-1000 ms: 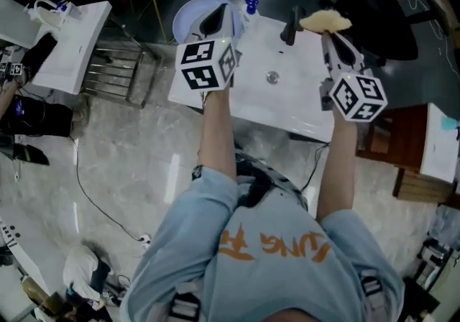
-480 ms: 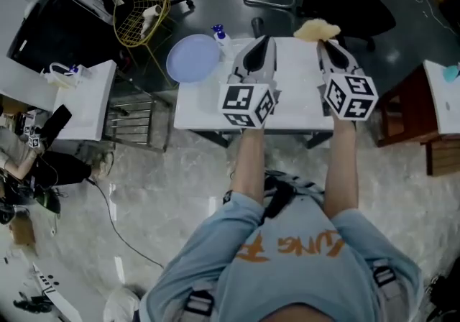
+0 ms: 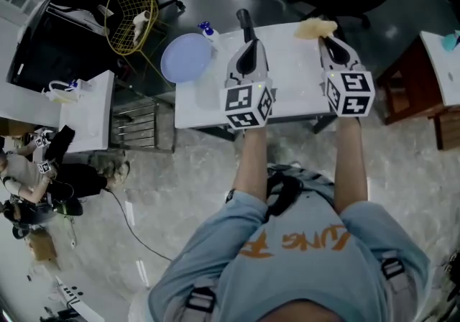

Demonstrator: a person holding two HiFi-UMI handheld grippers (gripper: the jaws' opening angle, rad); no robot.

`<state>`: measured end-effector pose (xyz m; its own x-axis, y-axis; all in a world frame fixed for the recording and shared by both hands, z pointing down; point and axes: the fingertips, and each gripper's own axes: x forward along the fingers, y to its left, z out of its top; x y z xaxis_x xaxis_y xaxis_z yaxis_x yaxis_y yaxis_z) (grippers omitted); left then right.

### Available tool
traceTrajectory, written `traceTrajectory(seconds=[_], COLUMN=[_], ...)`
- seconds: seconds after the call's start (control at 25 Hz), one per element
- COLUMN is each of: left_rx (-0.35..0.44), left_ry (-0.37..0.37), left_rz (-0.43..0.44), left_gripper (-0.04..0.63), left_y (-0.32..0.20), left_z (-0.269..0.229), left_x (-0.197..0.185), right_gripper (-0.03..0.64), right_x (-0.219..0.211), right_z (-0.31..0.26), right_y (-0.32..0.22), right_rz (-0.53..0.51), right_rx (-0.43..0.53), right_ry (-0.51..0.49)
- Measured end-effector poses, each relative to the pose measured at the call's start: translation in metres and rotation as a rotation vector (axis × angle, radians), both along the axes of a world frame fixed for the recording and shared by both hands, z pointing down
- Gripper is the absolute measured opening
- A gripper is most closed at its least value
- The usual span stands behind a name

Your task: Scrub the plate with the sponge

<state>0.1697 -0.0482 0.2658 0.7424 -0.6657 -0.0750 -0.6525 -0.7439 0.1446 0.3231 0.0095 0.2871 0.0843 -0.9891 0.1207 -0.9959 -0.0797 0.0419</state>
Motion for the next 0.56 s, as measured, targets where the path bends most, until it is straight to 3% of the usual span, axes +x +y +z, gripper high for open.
traceTrajectory(seconds=[0.2,0.36,0.56], left_rx=[-0.005,0.02,0.024], left_ry=[0.01,0.109,0.079], left_rz=[0.039,0.086,0.096], left_gripper=[0.003,0.002,0.002], left_y=[0.005,0.018,0.028], left_z=[0.006,-0.007,-0.003], left_x=[0.004,0.006,0.026], right_gripper=[0.02,0.02,0.02], right_x=[0.005,0.01,0.025], right_z=[0.01,0.004,-0.002], right_y=[0.003,0.013,0.024], right_rz=[0.021,0.026,0.023], right_rx=[-0.007,0.013,0.04], right_ry=[-0.011,-0.003,0.007])
